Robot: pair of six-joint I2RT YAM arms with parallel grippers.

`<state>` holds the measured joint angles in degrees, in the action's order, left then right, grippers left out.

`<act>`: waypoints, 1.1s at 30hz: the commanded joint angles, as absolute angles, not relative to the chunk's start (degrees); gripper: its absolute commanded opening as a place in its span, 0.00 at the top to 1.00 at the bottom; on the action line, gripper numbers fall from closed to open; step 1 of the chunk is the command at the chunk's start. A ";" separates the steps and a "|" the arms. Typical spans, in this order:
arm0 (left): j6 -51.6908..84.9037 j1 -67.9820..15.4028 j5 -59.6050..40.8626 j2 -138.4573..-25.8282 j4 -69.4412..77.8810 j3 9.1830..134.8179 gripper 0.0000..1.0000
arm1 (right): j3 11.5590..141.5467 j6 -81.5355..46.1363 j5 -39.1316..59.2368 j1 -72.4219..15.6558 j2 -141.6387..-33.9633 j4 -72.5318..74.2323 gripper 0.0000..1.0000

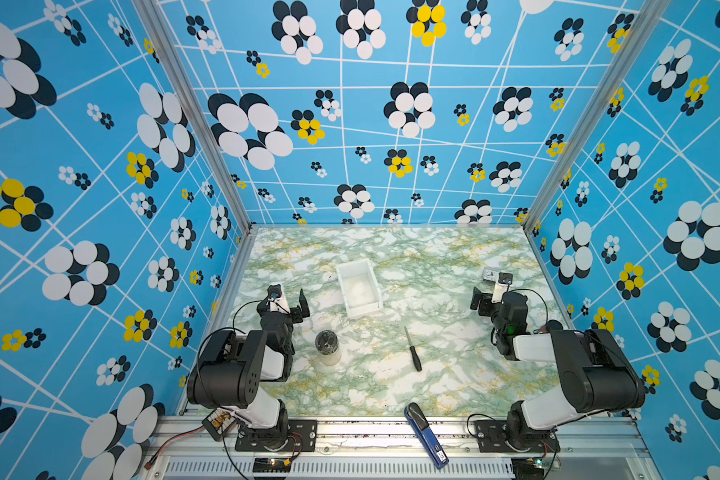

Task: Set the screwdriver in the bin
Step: 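Move the right gripper over the black-handled screwdriver and lower it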

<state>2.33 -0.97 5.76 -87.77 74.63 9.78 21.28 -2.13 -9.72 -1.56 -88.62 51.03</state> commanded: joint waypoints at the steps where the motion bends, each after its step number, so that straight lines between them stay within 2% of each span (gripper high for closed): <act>1: -0.90 -2.37 2.51 -80.35 65.03 11.65 0.01 | 23.14 -3.28 -15.18 -1.59 -86.82 48.52 0.01; 5: -3.13 -2.91 1.05 -76.63 56.48 14.28 0.01 | 27.10 -3.73 -18.18 -2.08 -80.46 36.11 0.01; 8: -5.17 -3.90 4.06 -73.53 44.10 18.64 0.01 | 31.44 -5.16 -18.89 -2.78 -74.77 24.00 0.01; 13: -8.01 -3.54 5.72 -68.45 15.32 28.58 0.01 | 44.46 -14.07 -19.55 -5.12 -69.00 -5.44 0.01; 19: -12.17 -3.42 6.92 -60.91 -6.01 34.89 0.01 | 52.71 -18.48 -15.42 -15.56 -68.76 -26.42 0.09; 23: -13.29 -3.43 9.51 -56.13 -18.77 39.53 0.01 | 53.74 -22.21 -11.15 -22.42 -69.02 -34.53 0.22; 25: -15.14 -3.51 8.66 -53.82 -24.71 41.64 0.01 | 53.77 -24.36 -8.99 -26.45 -69.41 -37.36 0.25; 27: -15.97 -3.52 8.39 -51.93 -29.18 43.20 0.00 | 53.61 -26.02 -6.98 -30.31 -70.49 -38.91 0.33; 29: -16.26 -3.52 8.70 -50.95 -32.48 44.65 0.00 | 53.83 -27.48 -5.60 -34.78 -72.27 -40.00 0.36; 33: -15.91 -3.52 9.16 -51.06 -36.56 46.98 0.01 | 54.25 -30.02 -5.61 -43.26 -77.58 -39.22 0.35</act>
<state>-14.87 -3.51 8.23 -50.87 -28.56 44.99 52.80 -26.46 -7.38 -39.51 -74.72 -35.81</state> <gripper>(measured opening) 0.988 0.646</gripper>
